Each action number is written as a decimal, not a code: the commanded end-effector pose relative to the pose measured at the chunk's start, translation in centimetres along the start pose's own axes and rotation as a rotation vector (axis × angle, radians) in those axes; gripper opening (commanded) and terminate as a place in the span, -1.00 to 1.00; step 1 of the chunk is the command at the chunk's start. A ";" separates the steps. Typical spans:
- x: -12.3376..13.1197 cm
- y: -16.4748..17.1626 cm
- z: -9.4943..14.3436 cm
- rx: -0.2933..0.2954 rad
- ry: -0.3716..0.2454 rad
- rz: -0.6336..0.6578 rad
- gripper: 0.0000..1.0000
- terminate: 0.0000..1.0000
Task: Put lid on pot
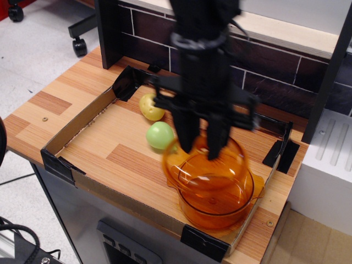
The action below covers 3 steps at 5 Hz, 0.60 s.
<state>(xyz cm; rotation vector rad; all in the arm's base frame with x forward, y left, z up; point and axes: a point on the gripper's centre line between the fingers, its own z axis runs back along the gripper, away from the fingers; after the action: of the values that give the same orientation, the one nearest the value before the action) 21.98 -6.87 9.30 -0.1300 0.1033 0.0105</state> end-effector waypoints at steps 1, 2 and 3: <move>1.2 -1.8 -1.9 0.017 -0.031 0.008 -1.00 -1.00; 1.6 -1.4 -2.0 0.023 -0.034 0.010 -1.00 -1.00; 1.9 -0.9 -1.7 0.001 -0.016 0.018 -1.00 -1.00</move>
<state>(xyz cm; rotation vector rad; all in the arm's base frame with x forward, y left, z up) 22.95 -7.93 6.51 -0.1173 0.1276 0.0427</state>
